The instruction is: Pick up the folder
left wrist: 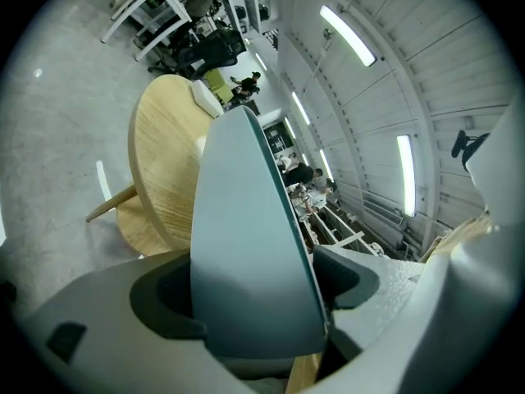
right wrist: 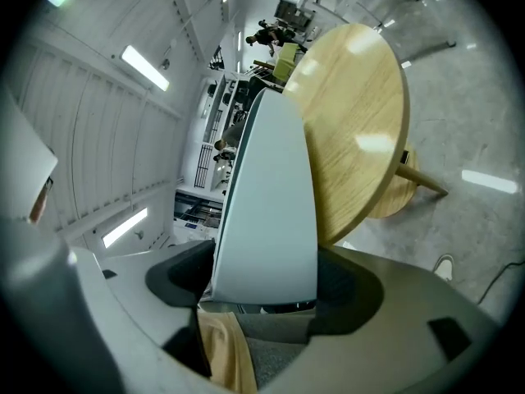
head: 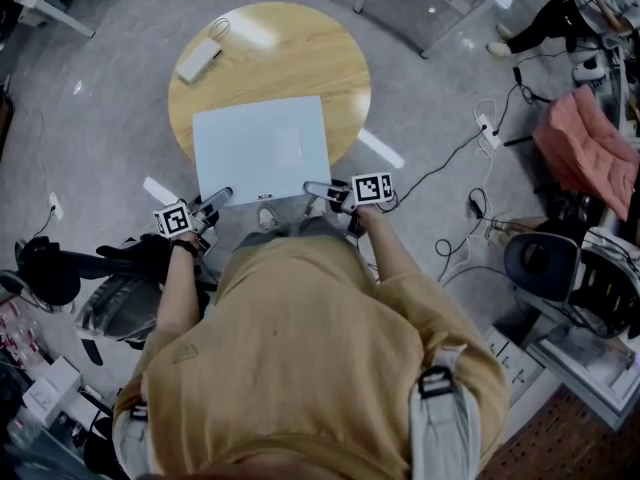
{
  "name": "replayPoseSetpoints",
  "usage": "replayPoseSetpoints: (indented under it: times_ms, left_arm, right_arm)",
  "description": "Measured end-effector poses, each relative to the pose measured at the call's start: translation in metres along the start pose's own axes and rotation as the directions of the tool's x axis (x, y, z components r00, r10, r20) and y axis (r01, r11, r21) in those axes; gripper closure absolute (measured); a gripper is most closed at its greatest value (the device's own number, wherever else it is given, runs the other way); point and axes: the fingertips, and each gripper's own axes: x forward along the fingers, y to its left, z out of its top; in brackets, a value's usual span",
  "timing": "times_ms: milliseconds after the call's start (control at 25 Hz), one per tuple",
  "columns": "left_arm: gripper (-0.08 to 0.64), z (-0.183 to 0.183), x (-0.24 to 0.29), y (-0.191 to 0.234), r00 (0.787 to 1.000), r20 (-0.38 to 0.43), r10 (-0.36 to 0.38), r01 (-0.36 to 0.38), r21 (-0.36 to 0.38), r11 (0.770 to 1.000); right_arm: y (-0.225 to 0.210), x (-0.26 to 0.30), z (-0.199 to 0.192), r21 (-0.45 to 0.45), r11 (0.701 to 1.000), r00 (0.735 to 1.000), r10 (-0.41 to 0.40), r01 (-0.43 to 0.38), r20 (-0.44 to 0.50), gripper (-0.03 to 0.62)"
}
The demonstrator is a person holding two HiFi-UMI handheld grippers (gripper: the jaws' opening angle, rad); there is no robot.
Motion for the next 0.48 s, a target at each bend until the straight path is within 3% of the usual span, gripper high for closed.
replayPoseSetpoints:
  times_ms: [120, 200, 280, 480]
  left_arm:
    - [0.153, 0.007, 0.0, -0.015, 0.999, 0.025, -0.044, 0.044, 0.033, 0.999]
    - [0.153, 0.02, -0.001, -0.034, 0.994, 0.059, -0.091, 0.084, 0.111, 0.99]
    - [0.153, 0.038, -0.001, -0.059, 0.986, 0.083, -0.143, 0.123, 0.212, 0.97]
    - [0.153, 0.082, -0.01, -0.13, 0.962, 0.13, -0.24, 0.178, 0.371, 0.912]
  right_arm:
    - [0.016, -0.001, 0.009, -0.06, 0.998, 0.999, 0.035, -0.034, 0.009, 0.241]
    - [0.027, -0.006, 0.017, -0.092, 0.995, 0.999, 0.045, -0.042, 0.027, 0.241]
    - [0.048, -0.011, 0.031, -0.141, 0.988, 0.996, 0.07, -0.062, 0.055, 0.241]
    - [0.107, -0.023, 0.07, -0.286, 0.953, 0.985, 0.131, -0.096, 0.108, 0.241]
